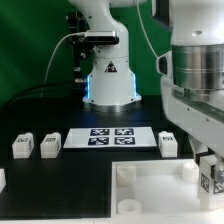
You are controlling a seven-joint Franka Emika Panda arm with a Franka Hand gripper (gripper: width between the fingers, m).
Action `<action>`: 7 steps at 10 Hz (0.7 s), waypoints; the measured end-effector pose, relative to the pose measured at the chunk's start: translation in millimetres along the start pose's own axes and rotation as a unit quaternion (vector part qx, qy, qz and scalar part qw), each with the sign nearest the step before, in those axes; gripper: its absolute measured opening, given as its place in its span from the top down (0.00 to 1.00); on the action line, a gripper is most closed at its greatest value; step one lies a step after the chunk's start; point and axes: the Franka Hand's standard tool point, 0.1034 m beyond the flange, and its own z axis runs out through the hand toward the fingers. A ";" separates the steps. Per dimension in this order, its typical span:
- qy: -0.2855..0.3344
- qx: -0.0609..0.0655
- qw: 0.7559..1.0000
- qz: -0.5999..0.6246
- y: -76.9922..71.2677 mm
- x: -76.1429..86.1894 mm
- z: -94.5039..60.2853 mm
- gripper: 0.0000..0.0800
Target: Assemble one leg
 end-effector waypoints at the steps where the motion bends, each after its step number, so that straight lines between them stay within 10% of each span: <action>1: -0.016 0.000 0.994 0.107 0.3 1.4 0.4 0.64; 6: -0.025 -0.008 0.977 0.213 4.9 0.6 3.8 0.62; 7: -0.024 -0.008 0.983 0.183 5.5 -0.2 4.4 0.39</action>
Offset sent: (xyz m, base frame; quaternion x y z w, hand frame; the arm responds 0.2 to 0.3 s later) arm -0.0094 0.0045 0.0002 -0.0440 0.0435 0.2224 0.9730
